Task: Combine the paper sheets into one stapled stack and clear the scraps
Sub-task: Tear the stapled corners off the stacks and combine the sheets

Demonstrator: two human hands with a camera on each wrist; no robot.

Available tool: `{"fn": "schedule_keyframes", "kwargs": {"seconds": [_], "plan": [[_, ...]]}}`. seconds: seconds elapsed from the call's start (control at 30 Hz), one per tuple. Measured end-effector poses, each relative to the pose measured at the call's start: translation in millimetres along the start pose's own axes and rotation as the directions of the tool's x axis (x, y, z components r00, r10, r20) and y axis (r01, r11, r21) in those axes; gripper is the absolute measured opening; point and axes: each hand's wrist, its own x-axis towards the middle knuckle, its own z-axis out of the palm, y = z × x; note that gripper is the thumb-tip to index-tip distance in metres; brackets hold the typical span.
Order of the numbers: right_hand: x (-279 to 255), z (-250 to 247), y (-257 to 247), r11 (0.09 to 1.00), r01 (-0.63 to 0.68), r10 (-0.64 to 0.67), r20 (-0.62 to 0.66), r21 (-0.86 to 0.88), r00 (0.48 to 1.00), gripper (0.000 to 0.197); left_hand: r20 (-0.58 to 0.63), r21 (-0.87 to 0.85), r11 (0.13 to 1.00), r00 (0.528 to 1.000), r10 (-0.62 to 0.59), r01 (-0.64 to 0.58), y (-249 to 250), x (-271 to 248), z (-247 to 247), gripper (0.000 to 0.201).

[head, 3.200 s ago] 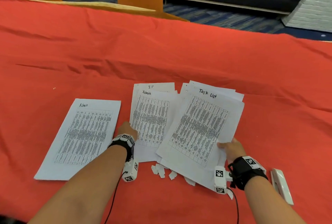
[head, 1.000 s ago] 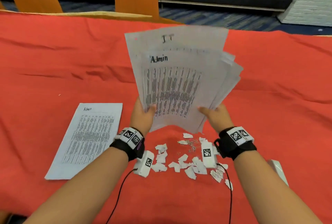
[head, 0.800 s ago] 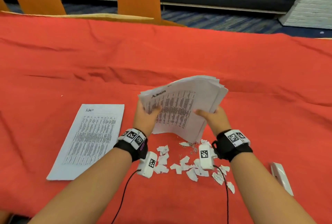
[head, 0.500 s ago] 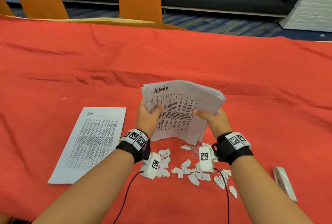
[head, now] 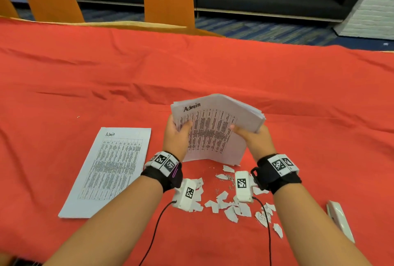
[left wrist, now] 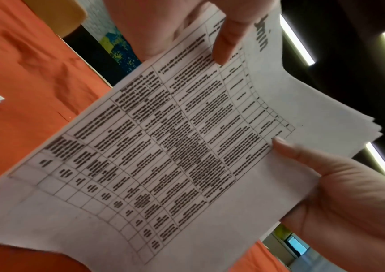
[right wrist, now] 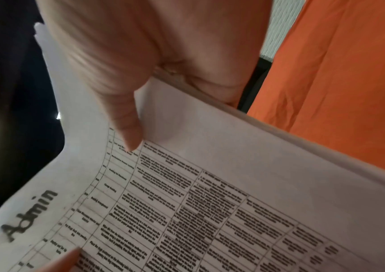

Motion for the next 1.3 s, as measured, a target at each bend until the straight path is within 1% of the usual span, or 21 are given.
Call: {"fn": "schedule_keyframes", "kwargs": {"seconds": [0.1,0.17,0.27,0.33,0.4,0.47,0.5,0.6,0.63,0.67,0.77,0.87,0.9,0.93,1.0,1.03,1.07,1.1,1.13,1.23,1.3], "plan": [[3.4,3.0,-2.2,1.0,0.016,-0.016,-0.031,0.013,0.999,0.027,-0.016,-0.036,0.999,1.0,0.008,-0.009,6.8,-0.4,1.5,0.032],[3.3,-0.4,-4.1,0.999,0.028,-0.027,-0.009,0.036,1.0,0.03,-0.021,-0.04,0.999,0.999,0.027,-0.028,10.6,-1.0,-1.9,0.03],[-3.0,-3.3,-9.5,0.998,0.046,-0.048,0.044,0.051,0.998,0.043,-0.025,-0.058,0.997,0.998,0.058,-0.06,14.6,-4.8,-5.0,0.026],[-6.5,-1.7,-15.4,0.996,0.066,-0.07,0.052,0.068,0.996,0.039,-0.029,-0.082,0.991,0.994,0.102,-0.104,18.6,-8.9,-2.7,0.022],[-7.2,1.8,-22.1,0.994,0.079,-0.083,0.063,0.069,0.995,0.031,-0.048,-0.064,0.987,0.988,0.146,-0.149,21.2,-10.4,0.3,0.031],[-6.0,5.5,-27.3,0.994,0.094,-0.097,0.05,0.063,0.994,0.034,-0.069,-0.068,0.984,0.984,0.162,-0.167,24.0,-10.1,2.6,0.038],[-4.6,6.8,-29.5,0.993,0.104,-0.106,0.029,0.056,0.994,0.042,-0.084,-0.066,0.985,0.984,0.157,-0.162,25.3,-9.1,3.3,0.04],[-0.6,9.3,-32.7,0.993,0.107,-0.107,0.009,0.047,0.994,0.086,-0.125,-0.066,0.987,0.983,0.134,-0.143,28.1,-4.9,4.7,0.051],[-0.2,9.6,-33.4,0.993,0.111,-0.111,0.014,0.047,0.994,0.092,-0.131,-0.058,0.99,0.984,0.117,-0.126,30.7,-4.8,5.3,0.052],[-0.1,9.6,-33.8,0.992,0.11,-0.111,0.011,0.052,0.994,0.091,-0.143,-0.056,0.993,0.985,0.098,-0.107,30.1,-1.4,4.7,0.05],[1.2,9.4,-35.6,0.994,0.079,-0.079,-0.001,0.081,0.997,0.076,-0.16,-0.048,0.997,0.986,0.052,-0.06,33.7,2.1,4.9,0.043],[3.3,10.3,-37.5,0.994,0.09,-0.09,-0.005,0.058,0.996,0.061,-0.158,-0.003,0.997,0.984,0.081,-0.082,35.8,0.1,5.1,0.023],[3.4,10.6,-38.2,0.994,0.092,-0.092,0.002,0.051,0.996,0.056,-0.151,-0.005,0.997,0.985,0.079,-0.081,36.3,-1.1,4.7,0.023],[3.3,10.5,-38.2,0.995,0.092,-0.093,0.015,0.046,0.996,0.056,-0.152,-0.011,0.998,0.986,0.062,-0.064,35.9,-0.3,4.1,0.032],[3.6,9.9,-36.9,0.995,0.093,-0.095,0.038,0.04,0.995,0.06,-0.148,-0.018,0.999,0.988,0.042,-0.045,35.6,-0.4,4.4,0.072],[3.4,9.7,-36.3,0.994,0.097,-0.099,0.044,0.043,0.994,0.059,-0.14,-0.028,0.999,0.99,0.032,-0.037,36.2,-0.1,4.3,0.075],[3.3,9.2,-35.2,0.994,0.103,-0.105,0.049,0.042,0.993,0.056,-0.152,-0.028,0.998,0.987,0.046,-0.051,36.0,1.8,4.0,0.061],[3.0,8.4,-34.0,0.993,0.107,-0.11,0.064,0.04,0.992,0.05,-0.159,-0.034,0.997,0.985,0.069,-0.075,37.1,1.5,4.7,0.041],[2.7,7.4,-32.9,0.994,0.107,-0.11,0.088,0.033,0.99,0.044,-0.161,-0.04,0.996,0.984,0.076,-0.084,38.8,-0.2,6.3,0.03],[1.9,4.9,-30.3,0.993,0.113,-0.105,0.169,-0.038,0.98,0.031,-0.182,-0.008,0.996,0.979,0.086,-0.089,38.8,-0.9,7.9,0.019],[3.0,4.7,-29.5,0.986,0.134,-0.116,0.168,-0.098,0.979,0.025,-0.18,-0.02,0.995,0.979,0.093,-0.098,39.3,1.4,7.1,0.021]]}}
